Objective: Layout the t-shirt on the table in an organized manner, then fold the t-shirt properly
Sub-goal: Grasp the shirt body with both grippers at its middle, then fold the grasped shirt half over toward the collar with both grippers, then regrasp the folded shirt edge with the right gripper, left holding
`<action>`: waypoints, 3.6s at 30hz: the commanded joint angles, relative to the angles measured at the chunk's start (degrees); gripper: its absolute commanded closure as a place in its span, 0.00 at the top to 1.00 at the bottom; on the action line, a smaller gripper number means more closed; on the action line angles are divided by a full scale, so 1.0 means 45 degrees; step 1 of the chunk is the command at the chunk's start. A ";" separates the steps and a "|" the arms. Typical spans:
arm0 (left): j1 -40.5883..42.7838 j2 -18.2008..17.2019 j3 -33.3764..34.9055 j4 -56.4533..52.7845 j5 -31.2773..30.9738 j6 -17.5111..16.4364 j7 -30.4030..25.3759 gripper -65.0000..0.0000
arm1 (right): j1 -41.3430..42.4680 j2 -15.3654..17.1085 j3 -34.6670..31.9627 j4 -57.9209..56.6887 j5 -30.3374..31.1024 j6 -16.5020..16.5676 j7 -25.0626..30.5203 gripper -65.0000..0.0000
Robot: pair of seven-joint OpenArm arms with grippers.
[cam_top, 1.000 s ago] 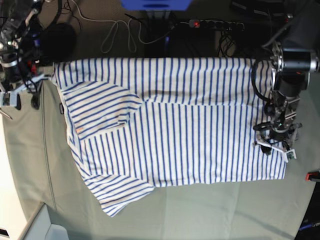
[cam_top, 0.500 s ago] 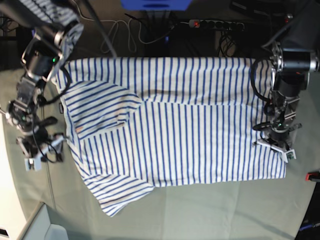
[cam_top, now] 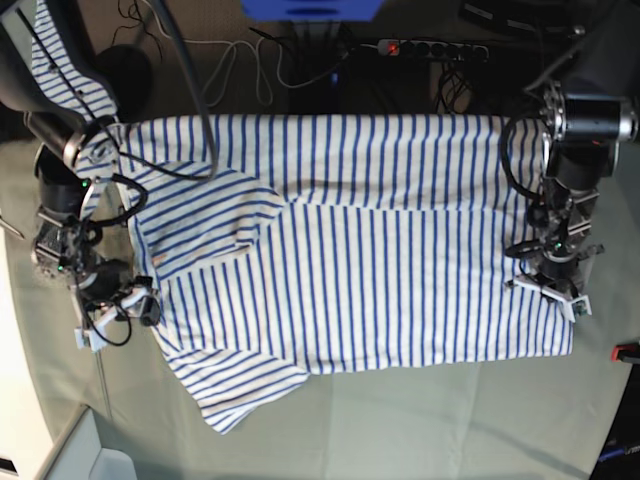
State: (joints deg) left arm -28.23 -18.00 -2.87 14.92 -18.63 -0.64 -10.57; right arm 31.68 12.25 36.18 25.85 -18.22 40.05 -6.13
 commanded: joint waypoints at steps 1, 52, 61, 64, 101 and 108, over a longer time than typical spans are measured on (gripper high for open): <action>-0.0184 -0.0152 0.0023 0.0075 0.0009 0.0075 0.0287 0.00 | 0.0217 0.0140 -0.0021 0.0108 0.0170 -0.0012 0.0474 0.56; 0.6107 0.0181 -0.3669 0.9882 -0.0030 0.0075 0.3667 0.00 | -0.8574 -0.1970 -0.1174 1.1888 0.0249 -0.0012 0.0708 0.00; 0.6439 0.0181 -0.3806 0.9921 -0.0030 0.0075 0.3706 0.08 | -0.8711 -0.1951 -0.1154 1.1927 0.0249 -0.0012 0.0591 0.01; 0.6595 0.0200 -0.3864 1.0116 -0.0030 0.0075 0.3706 0.28 | -0.8887 -0.1951 -0.1154 1.2513 0.0249 -0.0012 0.0591 0.16; 0.0734 -0.0230 -0.2848 0.3982 0.0087 0.0055 0.3608 0.55 | -0.8242 -0.2439 -0.0666 1.5267 0.0249 -0.0012 -0.0796 0.45; 0.0793 -0.0288 -0.2868 0.3728 0.0067 0.0055 0.3608 0.55 | -0.7910 -0.2361 -0.0705 1.5267 0.0249 -0.0012 -0.0796 0.45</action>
State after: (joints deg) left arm -23.35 -18.28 -15.64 30.83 -18.24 -0.21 7.11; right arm -5.06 0.95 32.95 93.47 -17.91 40.03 -11.42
